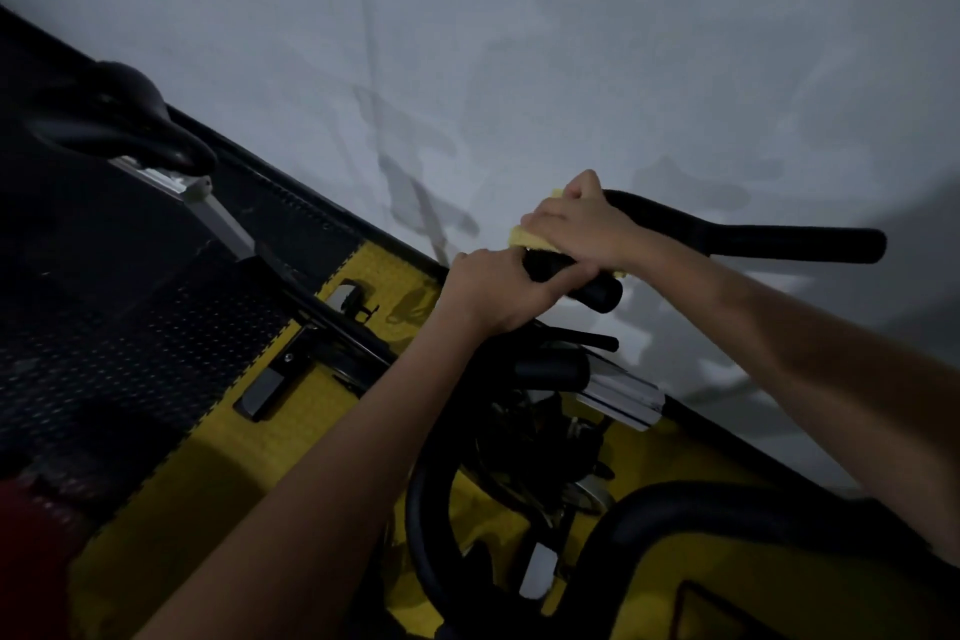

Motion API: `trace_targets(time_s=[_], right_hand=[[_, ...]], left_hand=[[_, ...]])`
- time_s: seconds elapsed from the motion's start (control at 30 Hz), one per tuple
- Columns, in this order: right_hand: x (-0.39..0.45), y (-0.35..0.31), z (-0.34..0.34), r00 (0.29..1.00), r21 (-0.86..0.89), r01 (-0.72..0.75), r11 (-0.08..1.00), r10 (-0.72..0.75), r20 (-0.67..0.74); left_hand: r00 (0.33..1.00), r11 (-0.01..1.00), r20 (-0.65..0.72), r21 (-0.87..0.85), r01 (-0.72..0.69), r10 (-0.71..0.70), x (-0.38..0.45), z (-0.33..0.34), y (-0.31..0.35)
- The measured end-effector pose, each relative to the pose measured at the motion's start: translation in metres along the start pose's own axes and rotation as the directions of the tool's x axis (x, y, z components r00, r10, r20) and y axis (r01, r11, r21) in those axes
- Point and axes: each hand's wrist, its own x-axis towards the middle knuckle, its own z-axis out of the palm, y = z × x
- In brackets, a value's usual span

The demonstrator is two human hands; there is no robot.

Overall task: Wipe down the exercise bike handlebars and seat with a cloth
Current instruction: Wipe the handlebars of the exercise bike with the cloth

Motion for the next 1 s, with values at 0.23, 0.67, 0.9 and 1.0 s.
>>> trace_targets(time_s=[0.23, 0.67, 0.9, 1.0], right_hand=[[0.016, 0.007, -0.007, 0.998, -0.046, 0.063, 0.997, -0.062, 0.033], [-0.004, -0.009, 0.006, 0.997, -0.119, 0.037, 0.992, -0.029, 0.07], [0.036, 0.001, -0.004, 0.995, -0.159, -0.074, 0.985, 0.062, -0.079], [0.048, -0.001, -0.006, 0.983, -0.194, -0.166, 0.967, 0.147, -0.112]], left_hand=[[0.98, 0.998, 0.188, -0.021, -0.057, 0.06, 0.014, -0.005, -0.008], [0.97, 0.996, 0.226, -0.012, 0.09, -0.085, 0.01, -0.013, 0.007], [0.961, 0.97, 0.177, -0.087, 0.229, -0.211, 0.009, -0.011, 0.005], [0.955, 0.961, 0.184, -0.108, 0.255, -0.232, 0.01, -0.013, 0.005]])
